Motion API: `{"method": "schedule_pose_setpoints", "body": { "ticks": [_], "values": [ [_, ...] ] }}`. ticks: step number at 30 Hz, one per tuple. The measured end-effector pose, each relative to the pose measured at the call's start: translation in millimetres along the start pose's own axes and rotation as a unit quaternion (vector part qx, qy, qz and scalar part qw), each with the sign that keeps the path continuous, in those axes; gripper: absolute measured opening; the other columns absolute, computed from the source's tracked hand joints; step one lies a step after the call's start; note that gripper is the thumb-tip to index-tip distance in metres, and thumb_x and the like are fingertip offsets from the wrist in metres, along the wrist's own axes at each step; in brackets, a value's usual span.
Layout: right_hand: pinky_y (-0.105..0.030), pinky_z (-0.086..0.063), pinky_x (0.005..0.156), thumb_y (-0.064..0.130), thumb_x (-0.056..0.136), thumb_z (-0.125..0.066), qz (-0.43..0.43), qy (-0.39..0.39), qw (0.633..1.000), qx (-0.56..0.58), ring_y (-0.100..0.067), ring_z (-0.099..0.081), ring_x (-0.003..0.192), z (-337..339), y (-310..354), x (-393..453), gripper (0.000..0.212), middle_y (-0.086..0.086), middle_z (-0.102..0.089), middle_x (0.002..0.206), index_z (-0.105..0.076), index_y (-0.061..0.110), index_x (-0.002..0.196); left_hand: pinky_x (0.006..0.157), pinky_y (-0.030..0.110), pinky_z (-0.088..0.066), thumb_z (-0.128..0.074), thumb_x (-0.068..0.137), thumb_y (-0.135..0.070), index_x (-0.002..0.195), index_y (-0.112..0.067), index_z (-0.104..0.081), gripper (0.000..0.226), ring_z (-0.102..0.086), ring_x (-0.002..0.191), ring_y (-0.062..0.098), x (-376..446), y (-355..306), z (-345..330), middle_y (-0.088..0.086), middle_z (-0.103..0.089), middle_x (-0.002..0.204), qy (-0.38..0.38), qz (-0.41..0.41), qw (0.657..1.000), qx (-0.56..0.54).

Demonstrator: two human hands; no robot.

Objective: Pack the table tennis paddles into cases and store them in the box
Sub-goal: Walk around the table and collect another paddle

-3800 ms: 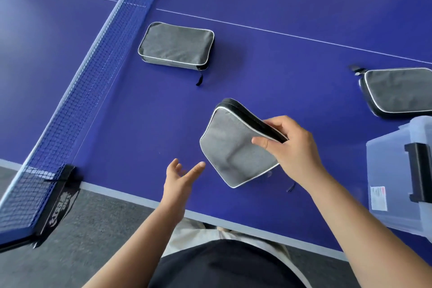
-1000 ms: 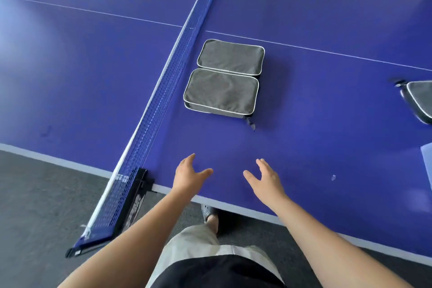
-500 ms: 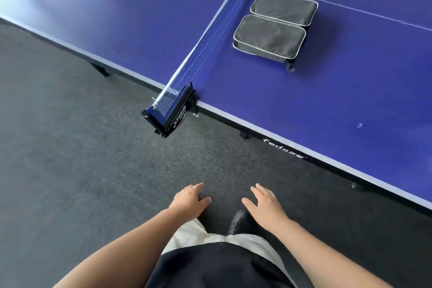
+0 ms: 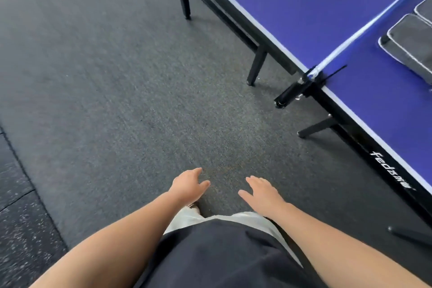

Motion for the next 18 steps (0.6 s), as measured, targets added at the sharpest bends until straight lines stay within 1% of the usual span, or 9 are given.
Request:
{"method": "schedule_pose_setpoints", "body": {
  "ticks": [4,7,9,12,13,16,18],
  "values": [
    [-0.042,-0.019,0.119,0.058,0.098,-0.037,0.033,0.000,0.998,-0.047,-0.022,-0.013,0.149,1.4,106.4,35.8,0.070,0.000,-0.020,0.162,-0.024,0.019,0.154,0.113,0.035,-0.034,-0.050,0.095,-0.049,0.151,-0.017,-0.036,0.065,-0.041,0.139,0.023,3.7,85.5,48.7,0.005,-0.046,0.150,-0.016,0.026,0.999,-0.045],
    [-0.041,-0.016,0.119,0.058,0.097,-0.037,0.076,0.006,0.994,-0.076,-0.022,-0.012,0.150,15.3,184.8,57.4,0.070,0.002,-0.019,0.162,-0.024,0.020,0.154,0.113,0.034,-0.033,-0.049,0.096,-0.048,0.151,-0.017,-0.035,0.064,-0.040,0.140,0.022,10.3,131.6,87.5,0.003,-0.044,0.152,-0.029,0.043,0.996,-0.068],
    [-0.040,-0.017,0.119,0.058,0.097,-0.038,0.101,0.006,0.990,-0.102,-0.022,-0.014,0.149,29.7,227.7,75.2,0.069,0.002,-0.023,0.161,-0.027,0.020,0.153,0.113,0.034,-0.033,-0.049,0.097,-0.048,0.151,-0.018,-0.035,0.064,-0.040,0.140,0.021,20.6,152.0,114.4,0.002,-0.044,0.152,-0.038,0.050,0.995,-0.077],
    [-0.040,-0.029,0.114,0.060,0.092,-0.032,0.123,0.001,0.983,-0.134,-0.024,-0.030,0.142,60.1,278.8,108.2,0.069,0.002,-0.040,0.151,-0.041,0.018,0.145,0.113,0.035,-0.033,-0.048,0.098,-0.048,0.152,-0.018,-0.034,0.063,-0.039,0.140,0.021,42.5,175.8,157.1,0.002,-0.043,0.153,-0.050,0.056,0.993,-0.094],
    [-0.040,-0.031,0.112,0.059,0.092,-0.033,0.129,0.001,0.981,-0.145,-0.024,-0.034,0.138,70.9,293.5,120.3,0.066,0.002,-0.043,0.147,-0.043,0.016,0.143,0.113,0.035,-0.033,-0.047,0.098,-0.048,0.152,-0.018,-0.034,0.063,-0.039,0.140,0.021,50.8,183.2,171.1,0.002,-0.042,0.153,-0.053,0.059,0.992,-0.097],
    [-0.043,-0.031,0.111,0.051,0.098,-0.040,0.144,0.017,0.974,-0.174,-0.027,-0.035,0.136,106.2,335.3,156.0,0.058,-0.003,-0.045,0.145,-0.043,0.014,0.141,0.114,0.035,-0.032,-0.047,0.098,-0.048,0.151,-0.017,-0.035,0.063,-0.039,0.141,0.021,79.7,202.3,214.7,0.002,-0.042,0.153,-0.060,0.072,0.990,-0.104],
    [-0.043,-0.029,0.113,0.050,0.099,-0.039,0.152,0.028,0.970,-0.188,-0.029,-0.034,0.138,131.7,363.2,183.3,0.056,-0.005,-0.043,0.148,-0.042,0.013,0.142,0.114,0.035,-0.031,-0.047,0.098,-0.048,0.151,-0.018,-0.036,0.062,-0.039,0.140,0.021,103.2,212.5,246.3,0.002,-0.043,0.152,-0.064,0.081,0.989,-0.105]
  ]
}}
Point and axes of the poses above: each hand's wrist, its own x-axis towards the middle knuckle, its own z-axis out of the back of the hand, y = z × x, the point moved 10 cm from there along x, towards the middle knuckle
